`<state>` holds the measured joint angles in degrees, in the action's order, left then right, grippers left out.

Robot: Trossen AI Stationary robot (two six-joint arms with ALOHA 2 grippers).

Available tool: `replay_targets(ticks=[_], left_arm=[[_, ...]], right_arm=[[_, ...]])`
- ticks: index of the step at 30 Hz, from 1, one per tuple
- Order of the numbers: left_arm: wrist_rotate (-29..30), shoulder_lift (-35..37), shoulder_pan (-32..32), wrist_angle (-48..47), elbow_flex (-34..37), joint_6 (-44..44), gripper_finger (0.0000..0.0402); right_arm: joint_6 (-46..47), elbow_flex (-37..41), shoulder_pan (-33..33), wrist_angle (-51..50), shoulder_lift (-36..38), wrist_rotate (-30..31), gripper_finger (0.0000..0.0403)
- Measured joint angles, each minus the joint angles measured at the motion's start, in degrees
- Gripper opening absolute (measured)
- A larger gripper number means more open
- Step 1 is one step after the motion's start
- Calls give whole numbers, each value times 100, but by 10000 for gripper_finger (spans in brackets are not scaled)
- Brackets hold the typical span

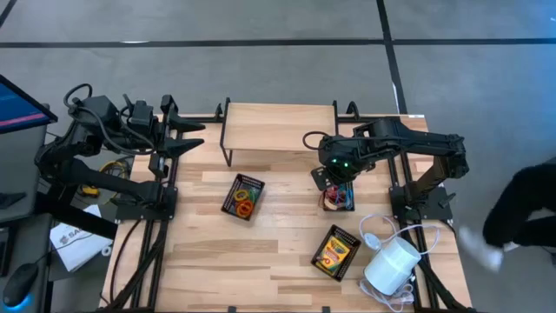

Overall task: Pick & Place Office Desk Supplies
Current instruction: Put the red rubber band into the top right black bin

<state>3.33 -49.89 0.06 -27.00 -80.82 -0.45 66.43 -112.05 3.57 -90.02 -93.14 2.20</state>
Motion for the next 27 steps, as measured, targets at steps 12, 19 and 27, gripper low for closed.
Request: replay_targets(ticks=[12,19,27], left_arm=[[18,0,-1,-1,0,-2,153],[16,0,-1,-2,0,-2,153],[14,0,1,-2,0,5,153]], right_arm=[[-1,51,0,16,7,20,0],[-9,910,0,-1,66,-212,0],[-54,1246,-1,0,68,-236,0]])
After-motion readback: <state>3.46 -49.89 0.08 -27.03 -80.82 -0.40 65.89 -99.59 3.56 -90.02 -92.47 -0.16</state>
